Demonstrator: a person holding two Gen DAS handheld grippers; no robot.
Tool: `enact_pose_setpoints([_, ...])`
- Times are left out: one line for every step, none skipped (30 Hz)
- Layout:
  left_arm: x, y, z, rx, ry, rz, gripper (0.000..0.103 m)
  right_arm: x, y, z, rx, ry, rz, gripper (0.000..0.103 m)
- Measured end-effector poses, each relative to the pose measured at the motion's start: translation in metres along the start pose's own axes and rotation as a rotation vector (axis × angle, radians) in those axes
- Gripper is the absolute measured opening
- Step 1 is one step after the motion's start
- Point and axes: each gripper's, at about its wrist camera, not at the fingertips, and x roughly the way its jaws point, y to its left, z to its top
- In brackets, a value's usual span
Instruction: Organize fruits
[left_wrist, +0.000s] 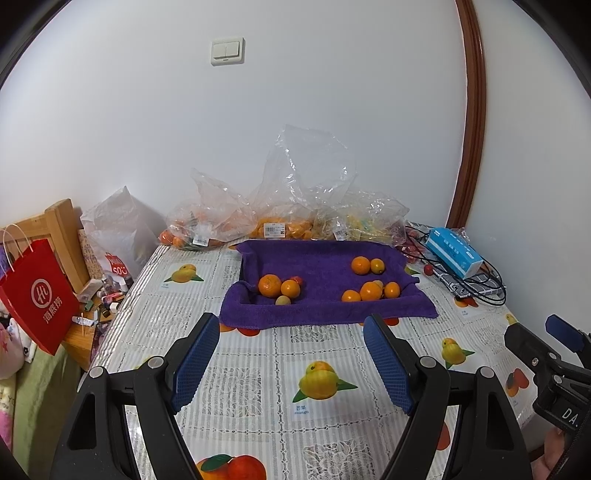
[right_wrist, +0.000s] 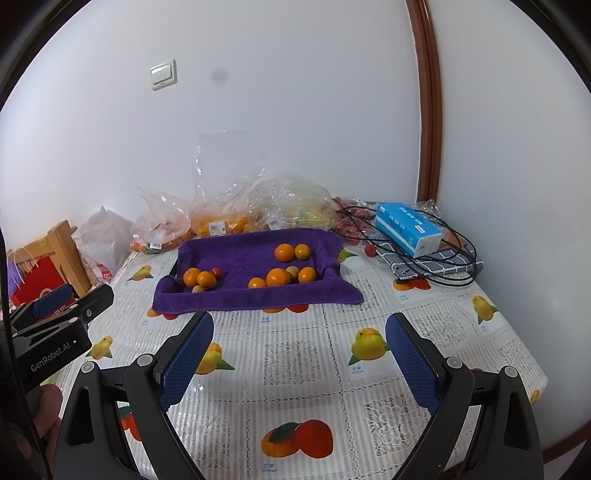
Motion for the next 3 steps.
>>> enact_pose_setpoints([0.0009, -0.0004, 0.0009, -0.001, 0.002, -0.001, 0.079, 0.0005, 0.0004, 0.0002, -0.002, 0.001, 0.001, 0.094])
enact_pose_setpoints([0.0018, -0.0008, 0.0019, -0.002, 0.002, 0.0, 0.079, 0.0017, 0.0002, 0.0006, -0.002, 0.002, 0.003, 0.094])
enact_pose_setpoints([0.0021, -0.0007, 0.0029, -0.002, -0.001, -0.001, 0.079, 0.0027, 0.001, 0.0004, -0.003, 0.003, 0.005, 0.094])
